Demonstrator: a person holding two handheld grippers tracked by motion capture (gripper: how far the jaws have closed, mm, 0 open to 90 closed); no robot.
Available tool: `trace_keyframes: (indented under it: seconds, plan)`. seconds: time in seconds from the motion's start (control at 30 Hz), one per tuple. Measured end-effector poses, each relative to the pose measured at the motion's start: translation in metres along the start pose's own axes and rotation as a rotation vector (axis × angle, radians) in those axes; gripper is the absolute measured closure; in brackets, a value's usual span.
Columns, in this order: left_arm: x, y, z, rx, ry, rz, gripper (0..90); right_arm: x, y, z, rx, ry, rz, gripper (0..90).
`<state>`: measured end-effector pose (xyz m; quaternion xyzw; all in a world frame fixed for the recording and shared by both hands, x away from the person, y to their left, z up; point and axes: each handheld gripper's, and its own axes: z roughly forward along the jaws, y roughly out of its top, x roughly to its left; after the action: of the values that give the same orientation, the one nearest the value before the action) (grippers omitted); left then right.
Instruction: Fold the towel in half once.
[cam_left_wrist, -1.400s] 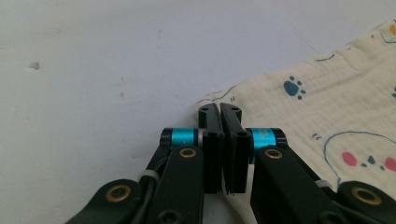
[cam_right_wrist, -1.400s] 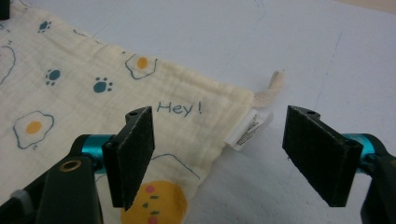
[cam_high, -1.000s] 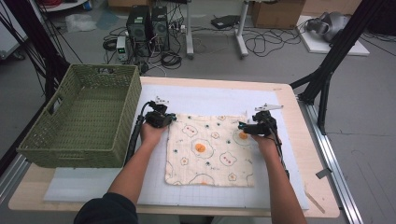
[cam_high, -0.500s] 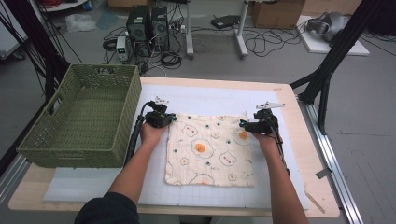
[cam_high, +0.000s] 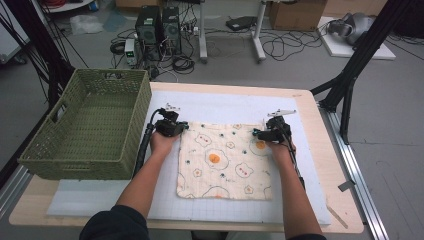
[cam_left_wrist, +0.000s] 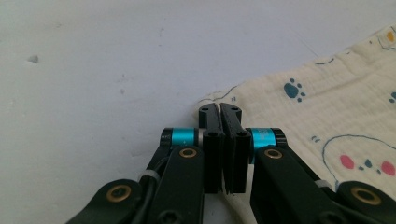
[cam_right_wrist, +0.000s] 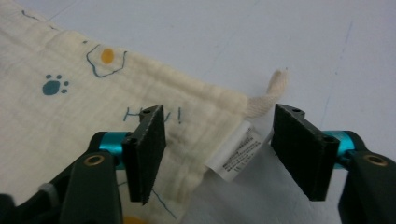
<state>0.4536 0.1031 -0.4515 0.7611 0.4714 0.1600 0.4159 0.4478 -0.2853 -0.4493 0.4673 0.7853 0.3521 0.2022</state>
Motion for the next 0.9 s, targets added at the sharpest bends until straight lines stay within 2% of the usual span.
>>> trace_keyframes:
  seconds: [0.13,0.2,0.27,0.33,0.4,0.5,0.6,0.67,0.77,0.9]
  plan:
    - [0.001,0.0,0.0,0.0,-0.005,-0.014,87.4,0.006,0.015,0.003,0.081,-0.002,-0.077,48.6]
    - [0.002,0.0,0.0,-0.002,-0.008,-0.02,87.4,0.005,0.02,0.005,0.105,0.013,-0.077,54.3]
    - [0.003,-0.001,-0.001,-0.005,-0.016,-0.037,87.4,0.005,0.021,0.005,0.11,0.05,-0.081,66.5]
    - [0.004,-0.001,-0.001,-0.004,-0.015,-0.046,87.5,0.006,0.021,0.005,0.109,0.064,-0.102,76.1]
    - [0.006,0.0,-0.003,-0.008,-0.016,-0.057,87.5,0.009,0.022,0.004,0.11,0.055,-0.122,84.5]
    - [0.006,0.005,-0.01,-0.066,-0.018,-0.065,87.6,0.011,0.025,0.0,0.085,0.017,-0.14,86.1]
    - [0.006,0.011,-0.017,-0.135,0.0,-0.056,87.6,0.013,0.028,-0.004,0.043,-0.011,-0.163,86.5]
    - [0.009,0.013,-0.022,-0.174,-0.008,-0.084,87.6,0.012,0.03,-0.008,0.002,-0.023,-0.15,86.5]
    - [0.011,0.014,-0.025,-0.185,-0.022,-0.08,87.6,0.011,0.033,-0.015,-0.058,-0.032,-0.137,86.5]
    - [0.008,0.015,-0.031,-0.185,-0.052,-0.071,87.5,0.012,0.032,-0.021,-0.071,-0.025,-0.152,86.3]
